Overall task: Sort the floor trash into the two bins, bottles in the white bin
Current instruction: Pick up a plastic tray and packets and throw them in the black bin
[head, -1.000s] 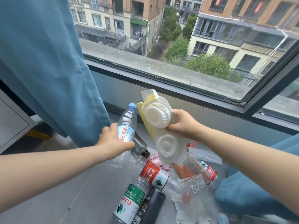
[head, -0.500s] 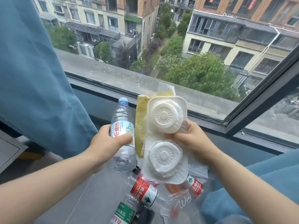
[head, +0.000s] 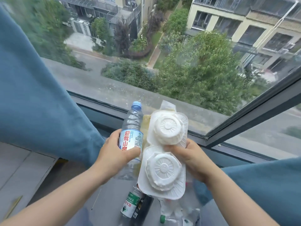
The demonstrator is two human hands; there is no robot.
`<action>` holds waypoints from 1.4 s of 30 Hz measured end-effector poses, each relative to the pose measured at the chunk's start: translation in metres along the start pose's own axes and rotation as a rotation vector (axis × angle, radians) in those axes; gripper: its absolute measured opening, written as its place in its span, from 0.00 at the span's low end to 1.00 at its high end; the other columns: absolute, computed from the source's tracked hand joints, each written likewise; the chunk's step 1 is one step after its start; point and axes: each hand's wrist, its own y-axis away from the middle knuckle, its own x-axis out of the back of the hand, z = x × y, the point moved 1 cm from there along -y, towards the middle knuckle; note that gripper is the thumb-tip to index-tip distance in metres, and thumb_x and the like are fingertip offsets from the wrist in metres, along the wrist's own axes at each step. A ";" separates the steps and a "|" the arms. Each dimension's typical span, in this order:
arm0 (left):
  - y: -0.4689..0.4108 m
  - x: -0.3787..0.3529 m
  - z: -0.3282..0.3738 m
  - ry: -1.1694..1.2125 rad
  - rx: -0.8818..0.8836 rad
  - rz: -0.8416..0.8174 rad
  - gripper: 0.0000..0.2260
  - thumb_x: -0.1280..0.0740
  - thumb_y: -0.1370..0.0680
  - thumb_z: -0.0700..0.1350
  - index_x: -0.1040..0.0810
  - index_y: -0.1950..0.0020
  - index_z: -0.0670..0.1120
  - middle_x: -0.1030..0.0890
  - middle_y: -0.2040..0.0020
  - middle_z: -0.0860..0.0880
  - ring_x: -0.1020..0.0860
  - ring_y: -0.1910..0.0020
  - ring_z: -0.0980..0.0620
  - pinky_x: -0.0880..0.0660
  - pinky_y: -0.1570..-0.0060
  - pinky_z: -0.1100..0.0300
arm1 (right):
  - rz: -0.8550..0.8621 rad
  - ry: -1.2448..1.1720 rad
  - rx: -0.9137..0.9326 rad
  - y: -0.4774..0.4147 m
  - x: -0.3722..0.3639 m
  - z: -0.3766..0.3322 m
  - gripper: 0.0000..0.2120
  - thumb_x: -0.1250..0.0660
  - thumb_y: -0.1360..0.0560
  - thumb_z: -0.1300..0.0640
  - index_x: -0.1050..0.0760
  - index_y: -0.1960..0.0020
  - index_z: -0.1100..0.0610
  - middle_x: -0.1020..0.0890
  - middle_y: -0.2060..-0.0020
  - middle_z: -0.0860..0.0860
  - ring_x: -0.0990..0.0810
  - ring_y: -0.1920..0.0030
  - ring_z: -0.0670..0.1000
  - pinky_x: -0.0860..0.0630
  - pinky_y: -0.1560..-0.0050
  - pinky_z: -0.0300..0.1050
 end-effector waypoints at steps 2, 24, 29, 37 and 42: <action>0.027 0.017 0.037 0.011 0.013 -0.020 0.31 0.29 0.42 0.52 0.30 0.39 0.58 0.21 0.48 0.53 0.21 0.54 0.56 0.29 0.63 0.66 | -0.021 -0.049 -0.043 0.029 -0.008 -0.036 0.17 0.29 0.33 0.64 0.21 0.45 0.66 0.16 0.51 0.61 0.17 0.54 0.55 0.20 0.55 0.44; 0.298 0.147 0.364 -0.143 -0.219 -0.266 0.23 0.25 0.33 0.43 0.29 0.42 0.56 0.20 0.54 0.55 0.22 0.59 0.58 0.30 0.64 0.65 | 0.198 -0.370 -0.076 0.365 -0.091 -0.313 0.25 0.31 0.33 0.60 0.25 0.37 0.63 0.20 0.47 0.63 0.20 0.48 0.61 0.21 0.49 0.52; 0.342 0.139 0.383 -0.201 -0.313 -0.439 0.26 0.26 0.38 0.48 0.27 0.41 0.54 0.19 0.54 0.52 0.21 0.61 0.55 0.28 0.64 0.63 | 0.366 -0.505 0.010 0.441 -0.107 -0.300 0.23 0.31 0.34 0.59 0.24 0.40 0.63 0.18 0.50 0.61 0.18 0.52 0.58 0.19 0.55 0.49; 0.409 0.084 0.391 -0.310 -0.401 -0.644 0.23 0.28 0.40 0.48 0.28 0.47 0.57 0.19 0.55 0.50 0.19 0.60 0.49 0.23 0.64 0.56 | 0.622 -0.644 0.064 0.535 -0.106 -0.255 0.24 0.29 0.36 0.55 0.23 0.42 0.61 0.17 0.51 0.60 0.18 0.52 0.57 0.22 0.51 0.50; 0.464 0.019 0.397 -0.390 -0.485 -0.736 0.25 0.26 0.36 0.47 0.29 0.41 0.53 0.20 0.53 0.50 0.20 0.60 0.53 0.29 0.69 0.65 | 0.755 -0.694 0.099 0.604 -0.074 -0.229 0.24 0.28 0.39 0.52 0.22 0.45 0.59 0.18 0.57 0.57 0.19 0.56 0.54 0.26 0.50 0.50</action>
